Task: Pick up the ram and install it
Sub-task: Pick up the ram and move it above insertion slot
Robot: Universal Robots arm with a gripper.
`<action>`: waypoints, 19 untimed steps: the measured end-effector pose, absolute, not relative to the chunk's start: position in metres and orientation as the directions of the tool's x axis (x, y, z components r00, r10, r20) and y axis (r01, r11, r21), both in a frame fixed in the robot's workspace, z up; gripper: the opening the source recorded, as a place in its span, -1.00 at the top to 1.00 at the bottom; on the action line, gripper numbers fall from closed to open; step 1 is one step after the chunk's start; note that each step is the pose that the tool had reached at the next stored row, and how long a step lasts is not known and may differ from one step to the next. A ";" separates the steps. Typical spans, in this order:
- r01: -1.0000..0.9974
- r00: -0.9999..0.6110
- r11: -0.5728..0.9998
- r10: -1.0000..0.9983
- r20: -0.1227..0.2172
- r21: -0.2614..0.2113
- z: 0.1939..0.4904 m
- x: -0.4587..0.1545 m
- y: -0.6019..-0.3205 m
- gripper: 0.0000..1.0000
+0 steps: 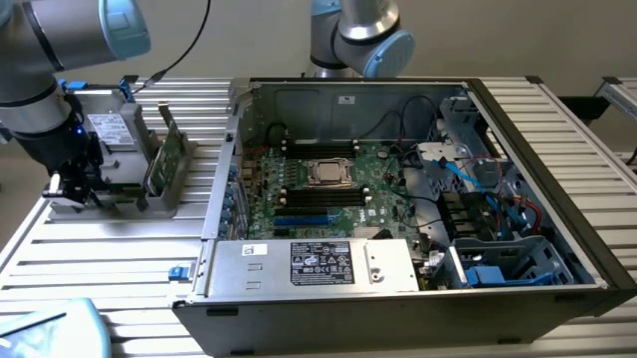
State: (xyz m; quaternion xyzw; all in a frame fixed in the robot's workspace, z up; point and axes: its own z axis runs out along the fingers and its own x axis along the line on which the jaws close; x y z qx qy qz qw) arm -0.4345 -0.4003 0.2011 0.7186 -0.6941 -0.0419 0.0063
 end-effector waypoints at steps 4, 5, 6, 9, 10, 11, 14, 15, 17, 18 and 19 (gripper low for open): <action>-0.997 0.033 -0.036 -0.998 -0.051 0.067 0.201 -0.435 -0.400 0.15; -0.997 0.033 -0.036 -0.998 -0.051 0.067 0.200 -0.435 -0.401 0.15; -0.997 0.033 -0.036 -0.998 -0.051 0.067 0.200 -0.435 -0.401 0.15; -0.997 0.033 -0.036 -0.998 -0.051 0.067 0.199 -0.436 -0.401 0.15; -0.997 0.033 -0.036 -0.998 -0.052 0.067 0.199 -0.437 -0.401 0.15; -0.997 0.033 -0.036 -0.998 -0.051 0.067 0.199 -0.437 -0.402 0.15; -0.997 0.033 -0.036 -0.998 -0.052 0.067 0.197 -0.437 -0.403 0.15; -0.997 0.033 -0.036 -0.998 -0.052 0.067 0.197 -0.437 -0.403 0.15; -0.997 0.033 -0.036 -0.998 -0.052 0.067 0.196 -0.437 -0.404 0.15; -0.997 0.033 -0.036 -0.998 -0.052 0.067 0.195 -0.437 -0.404 0.15; -0.997 0.033 -0.036 -0.998 -0.051 0.067 0.195 -0.437 -0.404 0.15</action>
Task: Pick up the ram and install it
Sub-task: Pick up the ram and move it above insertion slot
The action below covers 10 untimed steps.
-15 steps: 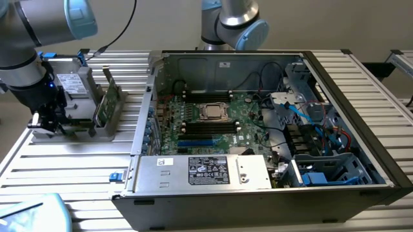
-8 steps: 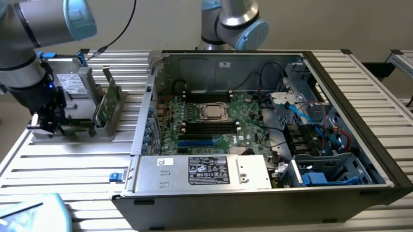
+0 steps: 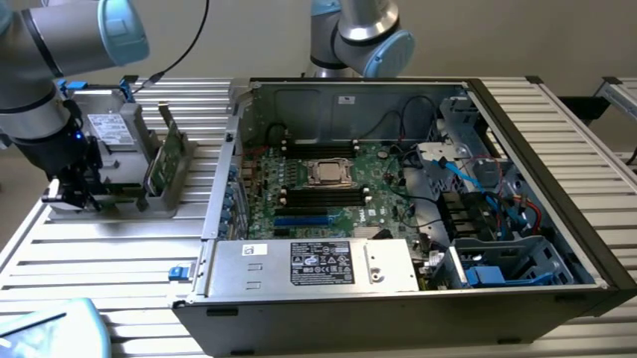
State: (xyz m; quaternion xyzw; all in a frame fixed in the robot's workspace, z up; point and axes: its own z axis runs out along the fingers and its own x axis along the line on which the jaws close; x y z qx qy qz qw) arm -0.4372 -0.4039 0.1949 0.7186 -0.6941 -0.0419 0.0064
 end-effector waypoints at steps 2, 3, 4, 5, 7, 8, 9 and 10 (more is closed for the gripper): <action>-0.997 0.033 -0.036 -0.998 -0.051 0.068 0.195 -0.437 -0.404 0.15; -0.997 0.033 -0.036 -0.998 -0.051 0.067 0.195 -0.437 -0.404 0.15; -0.997 0.033 -0.036 -0.998 -0.051 0.067 0.195 -0.437 -0.404 0.15; -0.997 0.033 -0.036 -0.998 -0.052 0.067 0.194 -0.437 -0.404 0.15; -0.997 0.033 -0.036 -0.998 -0.052 0.067 0.193 -0.437 -0.404 0.15; -0.997 0.033 -0.036 -0.998 -0.051 0.067 0.193 -0.437 -0.404 0.15; -0.997 0.033 -0.036 -0.998 -0.051 0.067 0.193 -0.437 -0.404 0.15; -0.997 0.033 -0.036 -0.998 -0.051 0.068 0.193 -0.437 -0.404 0.15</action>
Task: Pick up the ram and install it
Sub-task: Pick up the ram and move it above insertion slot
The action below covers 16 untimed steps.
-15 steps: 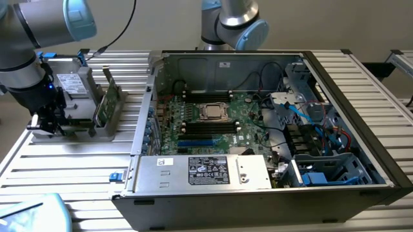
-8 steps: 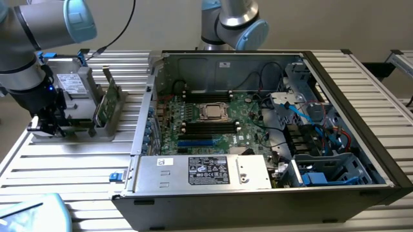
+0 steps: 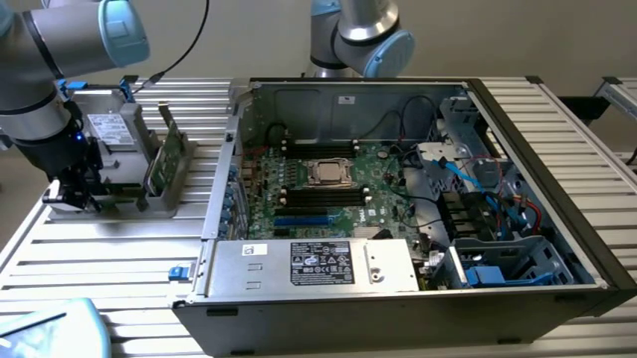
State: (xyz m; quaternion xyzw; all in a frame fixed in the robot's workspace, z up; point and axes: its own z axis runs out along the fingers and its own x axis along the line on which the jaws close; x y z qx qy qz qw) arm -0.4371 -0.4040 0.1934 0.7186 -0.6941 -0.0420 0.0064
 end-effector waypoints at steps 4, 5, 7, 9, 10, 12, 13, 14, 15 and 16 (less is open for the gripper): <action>-0.997 0.033 -0.036 -0.998 -0.052 0.067 0.192 -0.437 -0.404 0.15; -0.997 0.033 -0.036 -0.998 -0.052 0.067 0.191 -0.437 -0.404 0.15; -0.997 0.033 -0.036 -0.998 -0.051 0.067 0.191 -0.437 -0.404 0.15; -0.997 0.033 -0.036 -0.998 -0.051 0.068 0.191 -0.437 -0.404 0.15; -0.997 0.033 -0.036 -0.998 -0.052 0.067 0.191 -0.437 -0.404 0.15; -0.997 0.033 -0.036 -0.998 -0.052 0.067 0.190 -0.437 -0.404 0.15; -0.997 0.033 -0.036 -0.998 -0.052 0.067 0.190 -0.437 -0.404 0.15; -0.997 0.033 -0.036 -0.998 -0.052 0.067 0.189 -0.437 -0.404 0.15; -0.997 0.033 -0.037 -0.998 -0.052 0.067 0.189 -0.437 -0.404 0.15; -0.997 0.033 -0.036 -0.998 -0.052 0.067 0.189 -0.438 -0.404 0.15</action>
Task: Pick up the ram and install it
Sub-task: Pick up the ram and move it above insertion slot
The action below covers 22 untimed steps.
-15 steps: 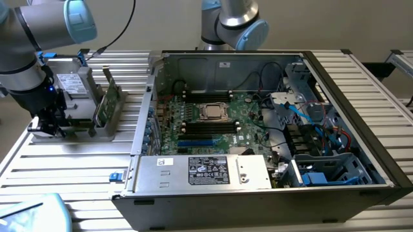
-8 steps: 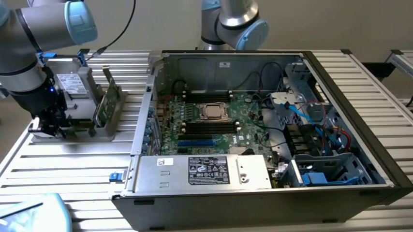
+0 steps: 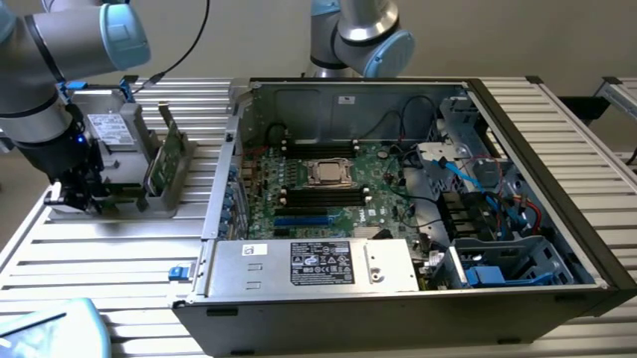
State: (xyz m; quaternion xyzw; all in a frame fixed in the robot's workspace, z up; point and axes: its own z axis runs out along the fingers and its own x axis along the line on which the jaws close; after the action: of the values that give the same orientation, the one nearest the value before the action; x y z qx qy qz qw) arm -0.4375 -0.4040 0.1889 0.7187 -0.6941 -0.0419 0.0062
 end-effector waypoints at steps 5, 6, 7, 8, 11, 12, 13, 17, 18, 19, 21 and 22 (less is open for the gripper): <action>-0.997 0.033 -0.036 -0.998 -0.052 0.067 0.189 -0.438 -0.404 0.15; -0.997 0.033 -0.036 -0.998 -0.052 0.067 0.189 -0.439 -0.404 0.15; -0.997 0.033 -0.036 -0.998 -0.052 0.067 0.189 -0.439 -0.404 0.15; -0.997 0.033 -0.036 -0.998 -0.052 0.067 0.189 -0.439 -0.404 0.15; -0.997 0.033 -0.036 -0.998 -0.052 0.067 0.189 -0.439 -0.404 0.15; -0.997 0.033 -0.036 -0.998 -0.052 0.067 0.188 -0.439 -0.404 0.15; -0.997 0.033 -0.036 -0.998 -0.052 0.067 0.188 -0.439 -0.404 0.15; -0.997 0.033 -0.036 -0.998 -0.052 0.067 0.188 -0.439 -0.404 0.15; -0.997 0.033 -0.036 -0.998 -0.052 0.067 0.188 -0.439 -0.404 0.15; -0.997 0.033 -0.036 -0.998 -0.052 0.067 0.188 -0.439 -0.404 0.15; -0.997 0.033 -0.037 -0.998 -0.052 0.067 0.188 -0.439 -0.404 0.18; -0.997 0.033 -0.036 -0.998 -0.052 0.067 0.188 -0.439 -0.404 0.32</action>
State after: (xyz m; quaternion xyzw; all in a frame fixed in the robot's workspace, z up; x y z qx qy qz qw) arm -0.4392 -0.4040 0.1881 0.7186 -0.6941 -0.0420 0.0063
